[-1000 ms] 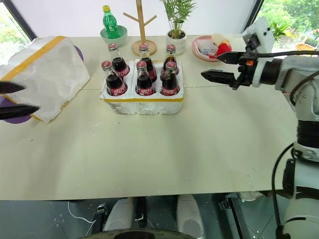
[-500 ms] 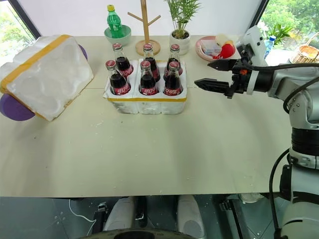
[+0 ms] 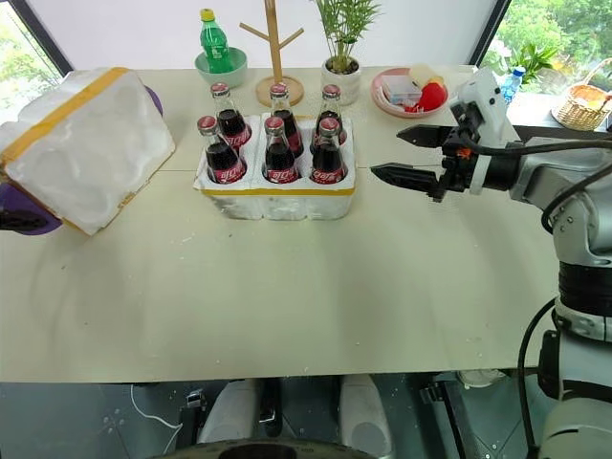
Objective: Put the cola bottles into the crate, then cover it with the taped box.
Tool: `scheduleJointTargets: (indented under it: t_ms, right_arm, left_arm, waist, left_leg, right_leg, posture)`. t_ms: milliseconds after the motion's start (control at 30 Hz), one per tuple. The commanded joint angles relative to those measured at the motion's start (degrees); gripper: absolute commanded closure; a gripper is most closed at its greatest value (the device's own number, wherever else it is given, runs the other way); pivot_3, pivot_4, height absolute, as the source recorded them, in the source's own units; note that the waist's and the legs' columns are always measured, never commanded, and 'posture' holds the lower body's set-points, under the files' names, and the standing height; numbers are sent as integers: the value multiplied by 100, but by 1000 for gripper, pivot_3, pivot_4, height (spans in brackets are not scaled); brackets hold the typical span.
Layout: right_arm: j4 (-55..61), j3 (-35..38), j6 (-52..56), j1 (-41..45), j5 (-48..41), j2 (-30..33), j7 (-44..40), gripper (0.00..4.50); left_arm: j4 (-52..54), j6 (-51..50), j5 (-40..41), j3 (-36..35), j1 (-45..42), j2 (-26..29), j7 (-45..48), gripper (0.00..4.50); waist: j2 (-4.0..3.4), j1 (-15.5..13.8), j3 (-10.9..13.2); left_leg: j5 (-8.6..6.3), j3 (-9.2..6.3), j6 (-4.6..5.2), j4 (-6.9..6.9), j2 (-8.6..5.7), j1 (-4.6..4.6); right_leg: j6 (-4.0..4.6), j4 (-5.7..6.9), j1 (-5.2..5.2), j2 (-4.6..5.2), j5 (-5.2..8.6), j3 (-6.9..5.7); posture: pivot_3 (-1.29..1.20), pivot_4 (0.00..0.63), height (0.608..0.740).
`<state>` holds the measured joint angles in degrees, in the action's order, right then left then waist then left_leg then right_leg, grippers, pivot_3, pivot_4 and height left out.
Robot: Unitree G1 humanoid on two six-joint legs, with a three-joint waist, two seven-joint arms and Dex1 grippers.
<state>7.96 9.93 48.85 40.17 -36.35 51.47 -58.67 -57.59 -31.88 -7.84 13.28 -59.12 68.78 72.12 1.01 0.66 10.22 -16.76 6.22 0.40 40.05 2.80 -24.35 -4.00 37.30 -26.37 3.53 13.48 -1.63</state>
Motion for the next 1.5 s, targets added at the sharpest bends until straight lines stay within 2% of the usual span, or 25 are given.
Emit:
scheduleJointTargets:
  t_ms: [33, 100, 300, 333, 500, 667, 733, 800, 933, 1067, 1133, 1267, 1400, 1500]
  right_arm:
    - [309, 326, 16, 36, -235, 193, -32, 9]
    - [297, 334, 11, 44, -221, 214, 49, 0]
    - [319, 366, 26, -13, -230, 261, 104, 0]
    - [316, 367, 24, -16, -231, 270, 103, 0]
    - [104, 384, 207, 11, -304, 439, -17, 0]
    - [22, 503, -11, -18, -258, 661, -123, 0]
    - [-22, 667, 20, -78, -375, 765, -232, 0]
    - [-18, 763, 21, -160, -441, 833, -312, 0]
    - [-18, 825, 44, -244, -461, 812, -238, 0]
    - [53, 856, 44, -362, -455, 730, -78, 0]
    - [126, 892, 69, -404, -512, 714, -9, 0]
    - [209, 946, 94, -481, -596, 728, 104, 0]
    - [294, 1022, 114, -594, -678, 744, 219, 0]
    - [386, 1074, 152, -652, -763, 718, 319, 0]
  left_arm:
    - [-507, 355, -415, 166, -260, -25, -92, 255]
    - [-731, 434, -515, 173, -379, -113, -151, 856]
    - [-951, 538, -633, 172, -520, -202, 72, 3889]
    - [-968, 529, -637, 160, -533, -210, 62, 4205]
    - [-941, 688, -541, -55, -621, -171, -305, 4264]
    - [-497, 1447, -104, -719, -888, -209, -1038, 4264]
    - [102, 1929, 188, -1139, -1058, -398, -1521, 4264]
    - [682, 2743, 174, -1271, -989, -494, -1943, 4264]
    - [1948, 3100, 413, -1465, -876, -890, -2053, 4264]
    - [3060, 4108, -127, -1071, -473, -1211, -2554, 4264]
    - [3254, 4387, -359, -926, -313, -1330, -2719, 4264]
    - [3190, 5080, -1100, -491, -93, -1388, -3163, 4264]
    - [2777, 5879, -2212, 34, -110, -1323, -4056, 4264]
    - [2691, 6023, -2424, 127, -119, -1497, -4386, 4264]
  waist:
    - [0, -3, -1]
    - [0, -1, -2]
    - [1, -7, -3]
    - [0, -7, -3]
    - [1, -5, -3]
    - [21, -7, 4]
    - [32, -26, 4]
    - [42, -92, 4]
    - [41, -138, 3]
    - [37, -124, 1]
    - [36, -121, 0]
    - [37, -112, 0]
    - [36, -138, 0]
    - [36, -139, 0]
  left_leg:
    - [0, 0, 0, 1, 0, 1]
    - [-1, -1, 2, 1, 0, 4]
    - [0, -3, 0, 7, 0, 10]
    - [1, -4, 0, 7, -1, 10]
    - [1, -5, 1, 7, -1, 9]
    - [1, -10, 0, 9, 0, 3]
    - [1, -11, 0, 10, 0, 0]
    - [1, -15, 0, 11, 0, -6]
    - [10, -5, -16, 13, -3, -5]
    - [14, -2, -22, 13, -5, 0]
    - [14, -1, -23, 13, -3, 2]
    - [14, -1, -23, 13, -1, 3]
    - [12, -2, -19, 13, -2, 4]
    - [10, -2, -15, 13, -3, 2]
  right_leg:
    - [0, 1, 1, 1, 0, 0]
    - [0, 2, 3, 2, 0, 0]
    - [0, 17, 6, 4, 0, 1]
    - [0, 18, 6, 5, 0, 0]
    - [0, 18, 5, 5, 0, 1]
    - [0, 18, 3, 6, 0, -2]
    - [0, 16, 2, 6, 0, -4]
    - [-2, 12, 3, 12, -1, -9]
    - [-7, 1, 6, 15, -4, -5]
    - [-8, 2, 7, 10, -4, -2]
    - [-7, 4, 6, 7, -4, 0]
    - [-7, 8, 5, 2, -5, 2]
    - [-7, 8, 9, 3, -5, 1]
    - [-7, 7, 8, 5, -5, 1]
  posture:
    - [0, 150, 740]
    - [0, 150, 740]
    - [0, 150, 740]
    - [0, 150, 740]
    - [0, 150, 740]
    - [0, 150, 740]
    - [0, 150, 740]
    - [0, 150, 740]
    - [0, 150, 740]
    - [0, 150, 740]
    - [0, 150, 740]
    - [0, 150, 740]
    - [0, 150, 740]
    - [0, 150, 740]
